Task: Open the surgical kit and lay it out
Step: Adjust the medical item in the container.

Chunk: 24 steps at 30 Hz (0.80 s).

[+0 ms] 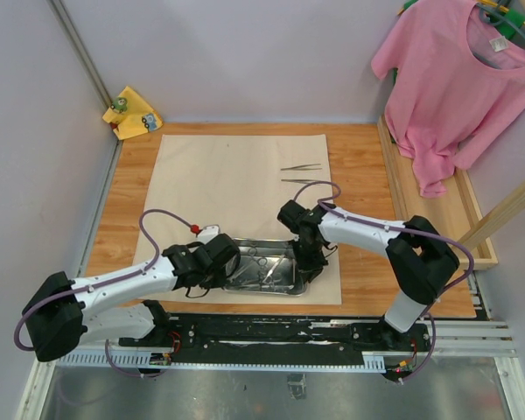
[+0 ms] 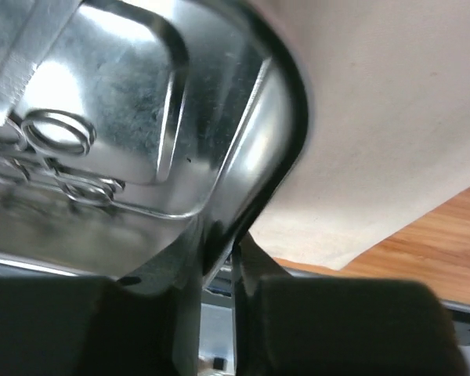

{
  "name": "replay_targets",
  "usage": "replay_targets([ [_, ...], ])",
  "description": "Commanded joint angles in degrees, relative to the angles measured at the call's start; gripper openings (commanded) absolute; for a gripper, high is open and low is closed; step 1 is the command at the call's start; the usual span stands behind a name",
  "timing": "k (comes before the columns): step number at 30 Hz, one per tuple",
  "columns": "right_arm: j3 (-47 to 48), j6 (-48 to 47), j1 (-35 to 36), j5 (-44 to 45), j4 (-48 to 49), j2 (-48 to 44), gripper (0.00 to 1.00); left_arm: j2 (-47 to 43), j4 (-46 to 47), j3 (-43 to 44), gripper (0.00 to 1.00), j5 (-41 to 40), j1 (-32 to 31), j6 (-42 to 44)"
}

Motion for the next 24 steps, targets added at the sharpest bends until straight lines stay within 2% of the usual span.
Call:
replay_targets([
  [1,0.4,0.6,0.8,-1.3,-0.7,-0.1,0.04,1.3,-0.3,2.4,0.0,1.6,-0.6,1.6],
  [2,1.8,-0.1,0.8,-1.8,-2.3,0.3,0.01,1.5,-1.0,3.4,0.01,2.0,-0.5,2.2],
  [8,12.6,-4.5,-0.2,-8.7,-13.9,3.0,0.01,2.2,-8.0,12.8,0.0,5.4,-0.6,6.2],
  [16,19.7,-9.5,-1.7,-22.6,-27.6,6.6,0.01,5.2,-16.2,25.9,0.02,12.6,-0.3,11.8],
  [19,22.5,-14.4,-2.3,-26.9,-34.5,9.7,0.01,7.6,-16.5,25.5,0.02,16.5,0.5,13.8],
  [24,28.3,-19.6,-2.6,-27.2,-43.1,14.1,0.01,9.3,-14.4,24.2,0.03,21.7,1.2,15.4],
])
